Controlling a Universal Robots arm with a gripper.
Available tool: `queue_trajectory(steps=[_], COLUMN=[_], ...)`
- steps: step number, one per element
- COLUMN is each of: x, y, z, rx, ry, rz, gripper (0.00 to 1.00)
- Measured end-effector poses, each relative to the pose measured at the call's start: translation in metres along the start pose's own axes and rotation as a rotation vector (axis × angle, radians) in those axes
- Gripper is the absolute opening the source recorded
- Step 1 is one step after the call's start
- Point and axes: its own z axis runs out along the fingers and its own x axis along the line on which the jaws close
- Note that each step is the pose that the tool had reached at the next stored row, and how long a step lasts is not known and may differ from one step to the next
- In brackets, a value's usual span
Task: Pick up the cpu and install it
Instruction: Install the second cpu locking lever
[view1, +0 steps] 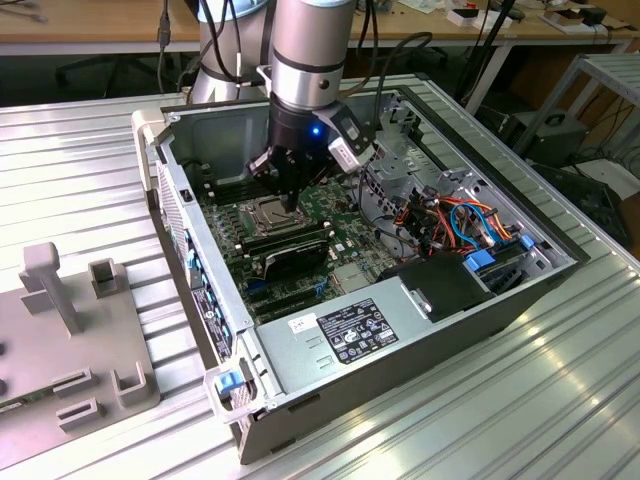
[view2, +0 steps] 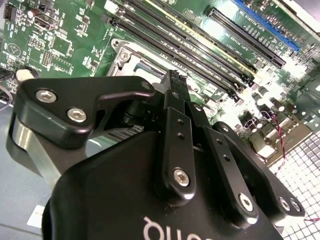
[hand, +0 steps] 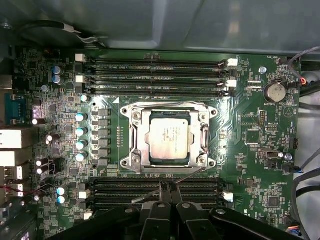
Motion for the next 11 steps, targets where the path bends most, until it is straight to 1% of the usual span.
queue_trajectory(steps=[2,4,6,7,8,11], x=[0.001,0.0046,0.0065,0.007,0.0083,0.0101], y=[-0.0002,-0.0001,0.0001,0.0002,0.0004,0.0007], z=[0.0003,0.0021,0.0044,0.0061,0.0117,0.0175], rx=[0.0,0.0,0.0002,0.0,0.0002,0.0001], ry=[-0.0005,-0.0023,-0.0024,-0.0026,-0.0024,-0.0025], rz=[0.0,0.0,0.0,0.0,0.0,0.0], gripper=[0.11,0.11,0.11,0.11,0.11,0.11])
